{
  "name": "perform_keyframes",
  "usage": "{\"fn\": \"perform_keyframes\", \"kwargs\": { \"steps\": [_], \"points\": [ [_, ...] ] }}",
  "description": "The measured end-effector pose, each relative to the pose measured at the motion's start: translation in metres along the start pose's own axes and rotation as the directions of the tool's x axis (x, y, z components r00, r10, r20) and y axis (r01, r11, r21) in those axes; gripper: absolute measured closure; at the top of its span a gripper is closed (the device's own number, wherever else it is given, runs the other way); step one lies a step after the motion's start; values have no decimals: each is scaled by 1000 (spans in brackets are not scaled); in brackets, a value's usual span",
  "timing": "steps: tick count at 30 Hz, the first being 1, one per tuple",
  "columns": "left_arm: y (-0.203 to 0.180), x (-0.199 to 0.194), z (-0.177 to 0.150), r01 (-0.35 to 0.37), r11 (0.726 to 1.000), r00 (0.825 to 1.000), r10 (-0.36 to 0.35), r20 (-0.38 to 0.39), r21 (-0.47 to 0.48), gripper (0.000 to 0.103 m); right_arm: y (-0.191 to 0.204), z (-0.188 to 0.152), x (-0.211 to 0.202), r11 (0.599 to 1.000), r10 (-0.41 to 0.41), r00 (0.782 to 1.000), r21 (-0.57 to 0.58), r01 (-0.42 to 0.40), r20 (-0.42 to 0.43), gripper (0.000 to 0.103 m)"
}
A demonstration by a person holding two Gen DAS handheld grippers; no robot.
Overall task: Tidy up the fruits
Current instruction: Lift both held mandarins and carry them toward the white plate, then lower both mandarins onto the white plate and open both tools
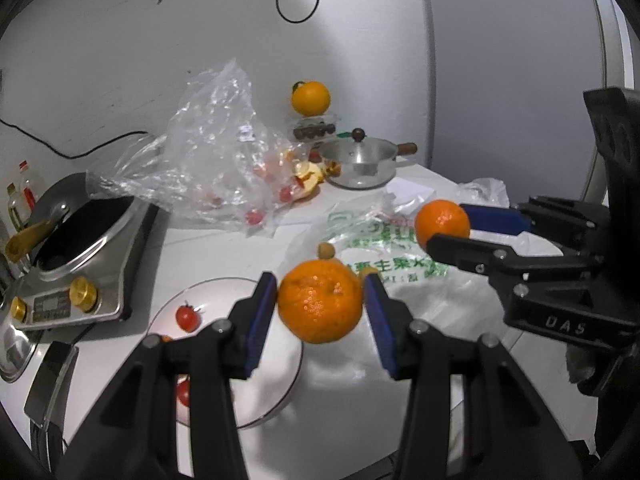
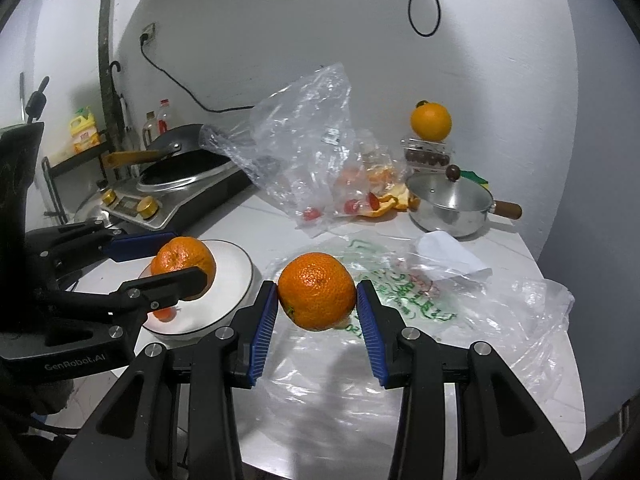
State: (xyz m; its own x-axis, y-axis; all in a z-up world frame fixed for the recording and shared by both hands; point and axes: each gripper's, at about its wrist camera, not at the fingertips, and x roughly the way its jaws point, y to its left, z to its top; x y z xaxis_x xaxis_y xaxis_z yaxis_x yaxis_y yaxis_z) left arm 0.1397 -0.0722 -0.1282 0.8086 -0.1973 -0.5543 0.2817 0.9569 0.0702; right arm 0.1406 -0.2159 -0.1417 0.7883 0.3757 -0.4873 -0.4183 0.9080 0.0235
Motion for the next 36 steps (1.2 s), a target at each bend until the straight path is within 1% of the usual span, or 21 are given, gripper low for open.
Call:
{"fn": "perform_keyframes", "kwargs": {
  "steps": [9, 17, 26, 32, 36],
  "points": [
    [17, -8, -15, -20, 999, 1000, 19, -6, -33, 57, 22, 0, 3, 999, 18, 1000, -35, -19, -11, 60],
    [36, -6, -37, -31, 997, 999, 28, -37, -72, 57, 40, -4, 11, 998, 29, 999, -60, -32, -45, 60],
    [57, 5, -60, -40, 995, 996, 32, -82, -95, 57, 62, -10, 27, 996, 46, 996, -78, -52, -81, 60],
    [60, 12, -66, -29, 995, 995, 20, -97, -96, 57, 73, -12, 39, 994, 64, 992, -84, -73, -106, 60],
    [64, 21, -70, -27, 994, 993, 14, -119, -106, 57, 78, -11, 47, 992, 73, 990, -89, -84, -121, 60]
  ]
}}
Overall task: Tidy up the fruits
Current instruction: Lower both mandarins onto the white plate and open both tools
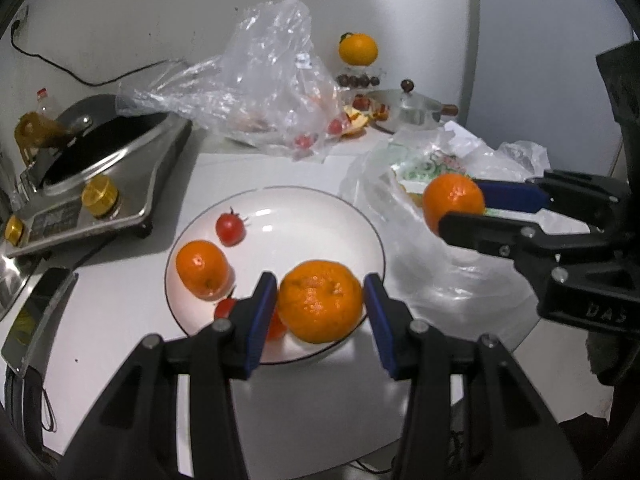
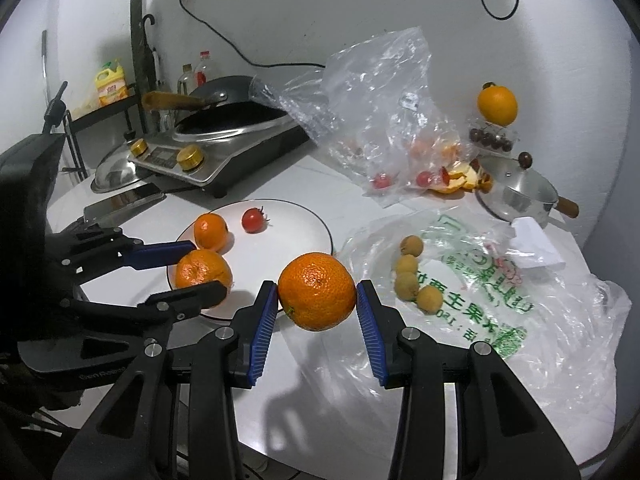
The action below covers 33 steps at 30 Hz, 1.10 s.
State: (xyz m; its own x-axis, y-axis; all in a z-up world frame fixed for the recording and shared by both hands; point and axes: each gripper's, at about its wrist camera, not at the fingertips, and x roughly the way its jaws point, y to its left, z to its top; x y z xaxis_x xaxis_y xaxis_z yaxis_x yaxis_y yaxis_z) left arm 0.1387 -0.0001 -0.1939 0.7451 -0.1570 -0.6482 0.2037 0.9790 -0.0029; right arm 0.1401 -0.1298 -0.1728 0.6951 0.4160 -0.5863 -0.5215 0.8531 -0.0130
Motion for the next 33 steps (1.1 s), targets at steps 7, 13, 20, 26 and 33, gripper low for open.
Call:
{"fn": "perform_keyframes", "kwargs": {
  "steps": [7, 13, 20, 26, 33],
  "points": [
    [3, 17, -1, 8, 1000, 999, -9, -31, -6, 57, 3, 0, 15, 1000, 22, 1000, -3, -22, -22, 60],
    [0, 26, 1, 30, 1000, 999, -30, -39, -2, 57, -2, 0, 22, 1000, 22, 999, 5, -22, -30, 60],
    [0, 35, 2, 43, 999, 998, -43, -45, -1, 56, -8, 0, 29, 1000, 17, 999, 13, -16, -42, 60],
    [0, 41, 5, 43, 999, 997, -43, -56, 4, 55, -9, 1, 32, 1000, 13, 999, 14, -13, -47, 60],
    [5, 38, 4, 60, 998, 997, -61, -47, -10, 52, -7, 6, 37, 1000, 12, 999, 4, -12, -52, 60]
  ]
}}
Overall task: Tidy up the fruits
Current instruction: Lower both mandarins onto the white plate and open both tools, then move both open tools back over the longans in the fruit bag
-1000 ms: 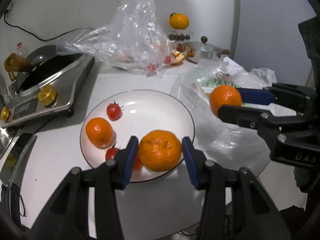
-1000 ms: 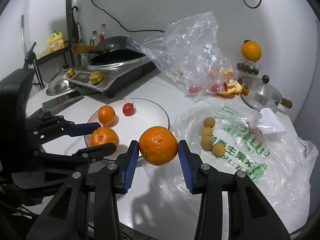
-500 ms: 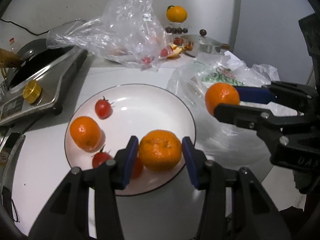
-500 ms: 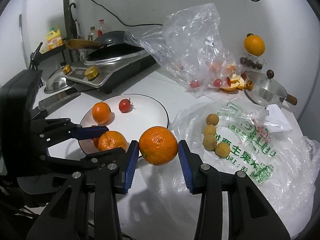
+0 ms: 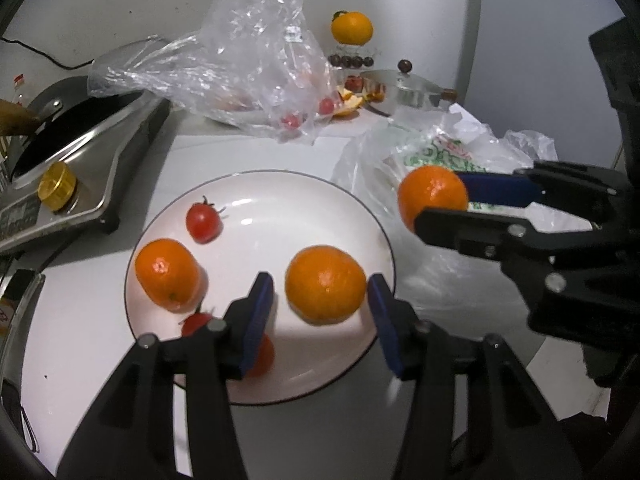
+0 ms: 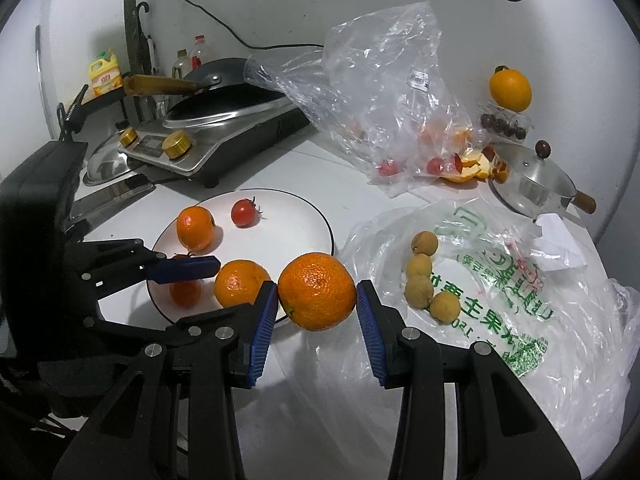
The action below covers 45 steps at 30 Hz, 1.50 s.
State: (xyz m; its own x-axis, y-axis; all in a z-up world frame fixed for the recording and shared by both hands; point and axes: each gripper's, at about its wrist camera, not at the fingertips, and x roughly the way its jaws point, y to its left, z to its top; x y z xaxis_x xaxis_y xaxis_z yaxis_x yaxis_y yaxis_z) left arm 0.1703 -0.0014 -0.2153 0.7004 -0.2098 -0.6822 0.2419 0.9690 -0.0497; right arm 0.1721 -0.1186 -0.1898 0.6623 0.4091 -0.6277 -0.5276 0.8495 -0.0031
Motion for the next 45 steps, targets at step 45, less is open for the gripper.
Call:
{"fn": "perform_keyframes", "kwargs": {
  "steps": [45],
  "points": [
    [28, -25, -1, -63, 998, 996, 63, 58, -6, 52, 16, 11, 39, 1000, 16, 998, 11, -15, -66, 60]
  ]
}}
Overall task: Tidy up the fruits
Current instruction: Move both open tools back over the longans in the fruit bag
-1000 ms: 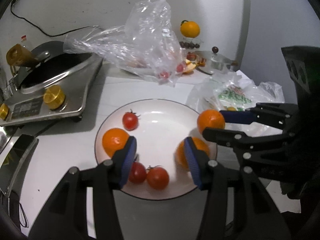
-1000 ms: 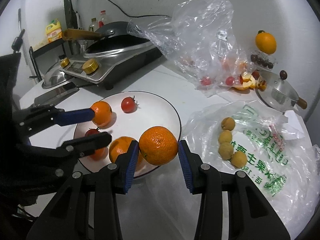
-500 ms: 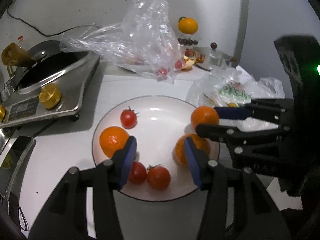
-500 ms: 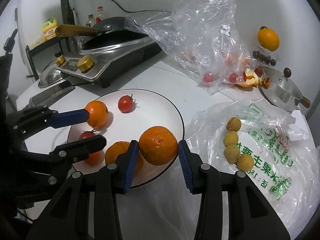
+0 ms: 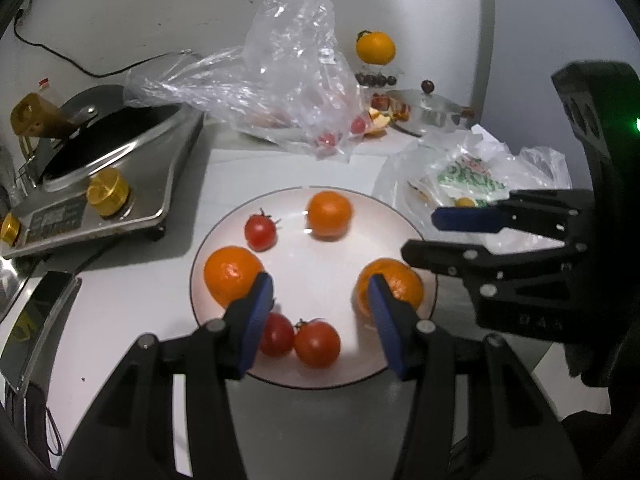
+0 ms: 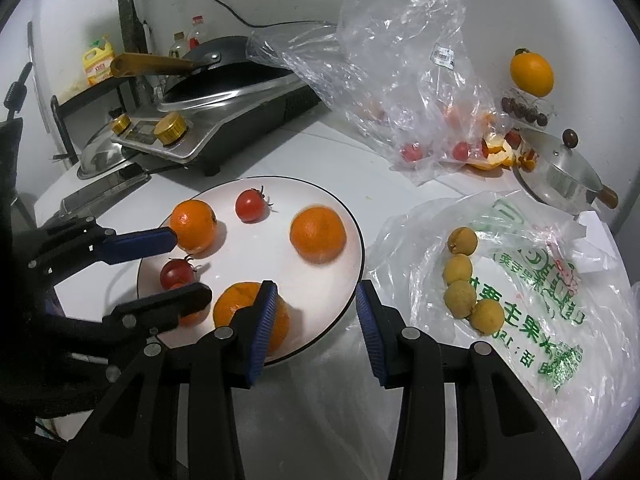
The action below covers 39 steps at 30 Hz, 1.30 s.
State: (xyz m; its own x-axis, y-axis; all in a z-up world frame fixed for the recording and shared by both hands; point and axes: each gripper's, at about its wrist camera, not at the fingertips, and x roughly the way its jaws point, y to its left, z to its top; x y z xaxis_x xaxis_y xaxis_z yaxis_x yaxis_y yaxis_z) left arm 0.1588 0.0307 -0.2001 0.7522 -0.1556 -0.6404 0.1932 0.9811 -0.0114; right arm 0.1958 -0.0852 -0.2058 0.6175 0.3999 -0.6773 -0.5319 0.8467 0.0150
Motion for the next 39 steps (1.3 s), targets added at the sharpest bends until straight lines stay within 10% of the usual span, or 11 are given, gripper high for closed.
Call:
{"fn": "perform_keyframes", "kwargs": {
  "steps": [39],
  "points": [
    [-62, -39, 24, 5, 1000, 996, -3, 88, -19, 50, -62, -31, -89, 997, -57, 988, 67, 48, 145, 60]
  ]
}}
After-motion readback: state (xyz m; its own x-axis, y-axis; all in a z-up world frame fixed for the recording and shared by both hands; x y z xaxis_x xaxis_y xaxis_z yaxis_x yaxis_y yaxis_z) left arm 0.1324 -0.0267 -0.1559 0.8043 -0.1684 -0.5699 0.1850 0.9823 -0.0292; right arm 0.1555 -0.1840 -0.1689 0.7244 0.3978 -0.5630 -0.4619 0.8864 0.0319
